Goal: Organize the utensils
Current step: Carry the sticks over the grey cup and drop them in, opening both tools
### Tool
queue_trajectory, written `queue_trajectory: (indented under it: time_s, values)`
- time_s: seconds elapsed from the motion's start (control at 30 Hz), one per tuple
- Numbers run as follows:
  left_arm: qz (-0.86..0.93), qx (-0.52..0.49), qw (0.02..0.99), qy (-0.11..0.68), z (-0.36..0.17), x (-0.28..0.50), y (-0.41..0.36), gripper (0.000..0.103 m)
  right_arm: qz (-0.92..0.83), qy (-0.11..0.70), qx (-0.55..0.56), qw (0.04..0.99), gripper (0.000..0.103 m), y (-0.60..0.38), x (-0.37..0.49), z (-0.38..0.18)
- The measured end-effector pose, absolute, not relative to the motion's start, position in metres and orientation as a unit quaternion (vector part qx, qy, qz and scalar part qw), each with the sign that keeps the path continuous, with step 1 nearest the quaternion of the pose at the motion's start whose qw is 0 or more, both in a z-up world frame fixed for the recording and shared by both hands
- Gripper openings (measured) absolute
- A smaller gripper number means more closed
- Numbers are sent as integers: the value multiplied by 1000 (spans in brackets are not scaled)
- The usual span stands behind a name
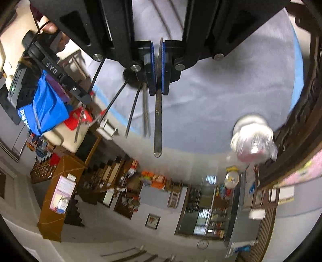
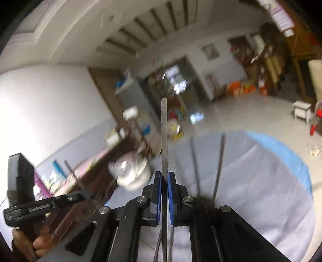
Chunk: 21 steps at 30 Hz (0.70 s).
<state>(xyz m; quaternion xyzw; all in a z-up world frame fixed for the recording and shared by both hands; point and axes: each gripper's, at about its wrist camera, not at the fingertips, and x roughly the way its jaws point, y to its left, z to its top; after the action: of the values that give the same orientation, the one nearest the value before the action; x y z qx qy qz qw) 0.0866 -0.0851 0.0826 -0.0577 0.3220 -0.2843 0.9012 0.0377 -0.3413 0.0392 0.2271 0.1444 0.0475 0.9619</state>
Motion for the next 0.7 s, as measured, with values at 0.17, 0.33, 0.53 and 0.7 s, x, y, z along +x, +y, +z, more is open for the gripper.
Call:
queue_trajectory:
  time_s: [0.17,0.33,0.53,0.7]
  values:
    - [-286,-72,917,268,109,96,-111,5,0,75,241,968,7,-361,44,52]
    - [-284,-85,924,241,109,111,-137,5,-39,40,226,973,7,-363,60,58]
    - [-272,-62,922,270,74,126,-165,6,-68,64,182,979,7,-347,91,37]
    - [-264,-52,907,323,43,135,-175,5,-72,104,165,978,7,-348,97,12]
